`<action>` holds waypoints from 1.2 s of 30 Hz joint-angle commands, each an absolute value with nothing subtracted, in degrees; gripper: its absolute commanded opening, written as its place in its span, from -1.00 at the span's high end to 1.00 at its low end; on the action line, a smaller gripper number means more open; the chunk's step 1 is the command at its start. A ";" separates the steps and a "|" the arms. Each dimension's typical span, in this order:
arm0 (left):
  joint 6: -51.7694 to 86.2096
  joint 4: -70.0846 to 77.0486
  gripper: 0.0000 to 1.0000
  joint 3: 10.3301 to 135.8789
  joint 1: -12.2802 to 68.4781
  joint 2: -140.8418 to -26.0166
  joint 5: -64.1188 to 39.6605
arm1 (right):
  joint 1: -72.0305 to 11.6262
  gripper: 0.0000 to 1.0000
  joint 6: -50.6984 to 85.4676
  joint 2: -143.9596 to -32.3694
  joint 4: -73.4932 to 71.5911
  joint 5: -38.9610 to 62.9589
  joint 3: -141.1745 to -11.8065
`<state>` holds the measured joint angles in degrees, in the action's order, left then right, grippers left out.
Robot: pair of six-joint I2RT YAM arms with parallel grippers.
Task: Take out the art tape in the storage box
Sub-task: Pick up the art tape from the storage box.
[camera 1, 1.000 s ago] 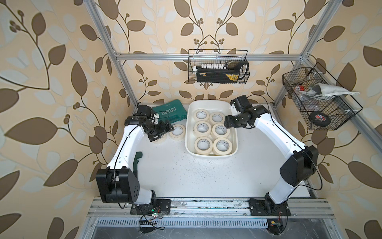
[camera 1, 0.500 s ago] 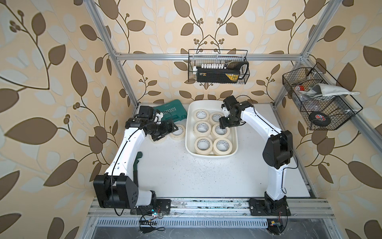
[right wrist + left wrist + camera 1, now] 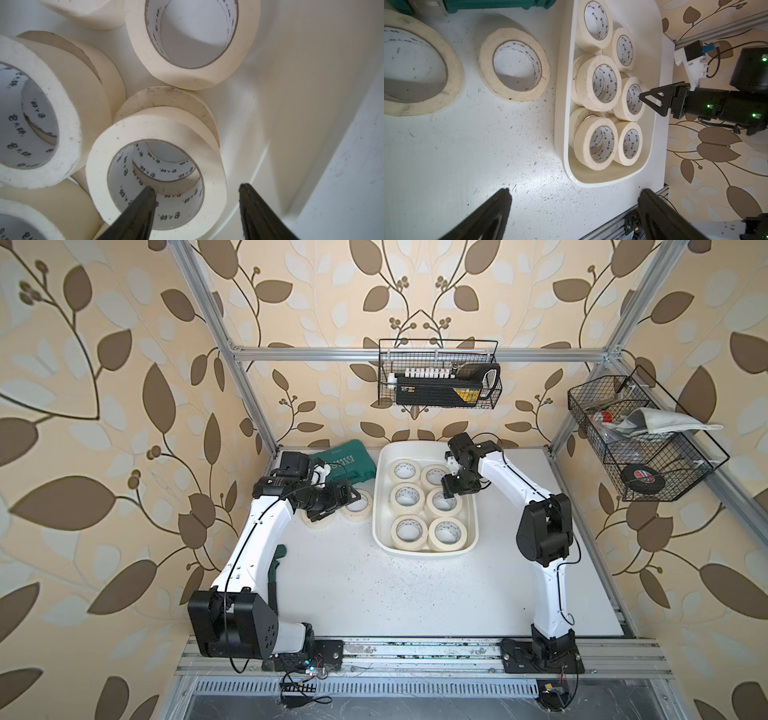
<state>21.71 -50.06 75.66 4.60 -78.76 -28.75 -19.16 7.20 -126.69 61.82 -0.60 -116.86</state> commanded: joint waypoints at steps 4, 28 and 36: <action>21.44 -48.21 -0.98 74.86 5.55 -78.83 -31.18 | -18.80 -0.20 7.76 -129.89 63.35 -0.32 -119.35; 23.69 -48.40 -0.98 78.13 11.00 -80.55 -27.68 | -18.77 0.85 8.34 -124.64 63.50 -3.41 -116.34; 23.70 -50.50 -0.98 83.07 15.01 -82.17 -22.77 | -19.18 0.97 9.38 -116.89 65.17 -3.58 -113.59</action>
